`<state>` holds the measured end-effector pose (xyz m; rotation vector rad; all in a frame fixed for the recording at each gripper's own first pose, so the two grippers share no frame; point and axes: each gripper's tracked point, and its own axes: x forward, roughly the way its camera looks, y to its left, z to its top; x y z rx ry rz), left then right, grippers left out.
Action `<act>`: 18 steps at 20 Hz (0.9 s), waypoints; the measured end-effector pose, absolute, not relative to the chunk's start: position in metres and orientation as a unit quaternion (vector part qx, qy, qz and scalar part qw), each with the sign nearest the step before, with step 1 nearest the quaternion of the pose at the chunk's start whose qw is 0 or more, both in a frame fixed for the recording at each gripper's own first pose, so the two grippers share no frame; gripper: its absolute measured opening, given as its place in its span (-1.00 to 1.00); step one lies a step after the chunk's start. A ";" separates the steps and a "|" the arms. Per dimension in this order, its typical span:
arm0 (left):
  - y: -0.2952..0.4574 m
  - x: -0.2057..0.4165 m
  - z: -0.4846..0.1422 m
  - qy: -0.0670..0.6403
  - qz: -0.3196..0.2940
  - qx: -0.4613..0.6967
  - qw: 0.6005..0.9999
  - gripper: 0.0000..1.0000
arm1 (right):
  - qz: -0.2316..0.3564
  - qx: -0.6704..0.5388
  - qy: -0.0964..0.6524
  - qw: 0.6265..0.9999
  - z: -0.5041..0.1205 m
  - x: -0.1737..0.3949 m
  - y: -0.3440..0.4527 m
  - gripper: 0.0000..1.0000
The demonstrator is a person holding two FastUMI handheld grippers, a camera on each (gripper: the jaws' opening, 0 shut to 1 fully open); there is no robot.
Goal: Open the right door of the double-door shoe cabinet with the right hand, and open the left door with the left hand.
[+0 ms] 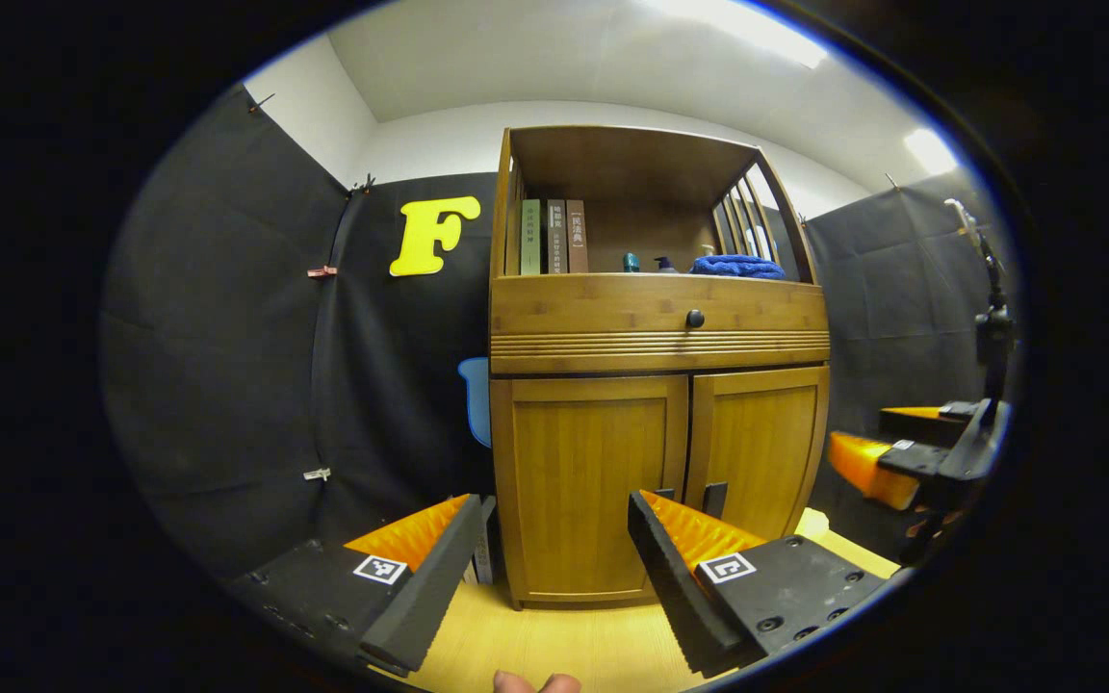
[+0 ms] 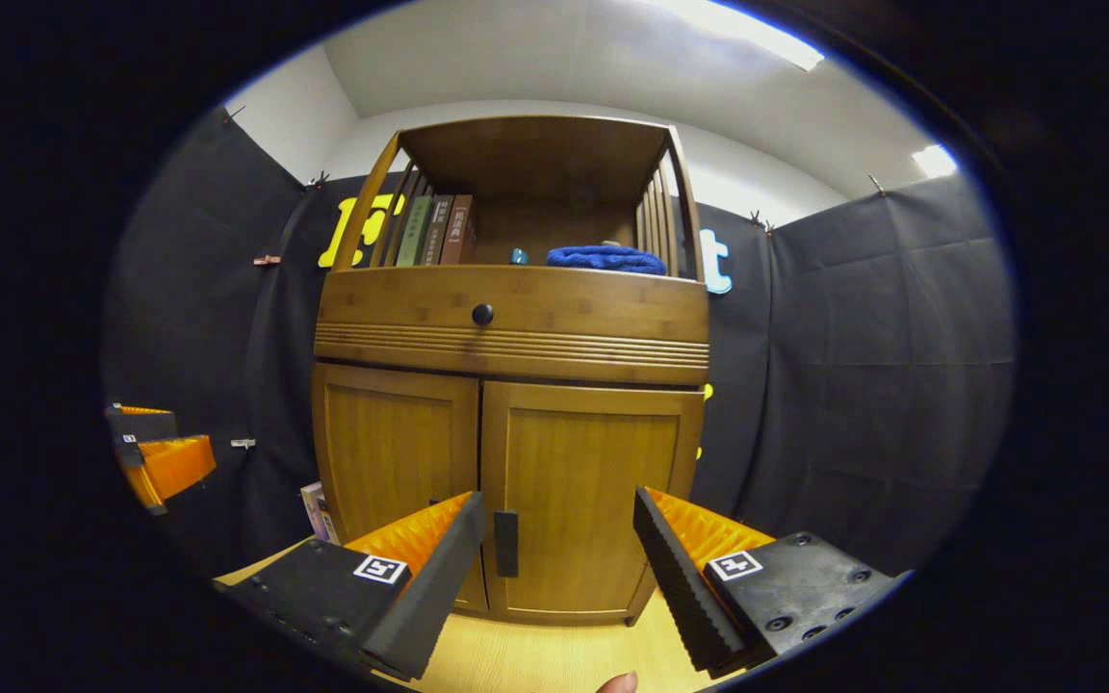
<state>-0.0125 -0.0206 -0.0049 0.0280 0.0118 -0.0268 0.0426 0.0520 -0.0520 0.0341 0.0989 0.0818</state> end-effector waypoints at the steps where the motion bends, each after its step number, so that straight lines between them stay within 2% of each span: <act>1: -0.023 -0.011 -0.008 0.008 -0.013 0.013 1.000 0.86 | 0.047 0.013 0.054 0.997 -0.062 0.053 0.059 0.94; 7: -0.040 0.012 -0.027 0.026 -0.003 0.013 1.000 0.86 | 0.081 0.043 0.067 0.994 -0.125 0.111 0.098 0.95; 15: -0.054 0.049 -0.039 0.035 0.014 0.012 0.999 0.86 | 0.084 0.039 0.093 0.991 -0.210 0.176 0.119 0.95; 16: -0.050 0.053 -0.044 0.040 0.020 0.014 0.999 0.86 | 0.090 0.042 0.101 0.990 -0.223 0.177 0.126 0.73; 17: -0.047 0.058 -0.046 0.044 0.026 0.017 0.999 0.89 | 0.089 0.043 0.110 0.989 -0.228 0.178 0.126 0.79; 18: -0.044 0.060 -0.050 0.048 0.030 0.018 0.998 0.89 | 0.092 0.049 0.118 0.988 -0.233 0.180 0.130 0.56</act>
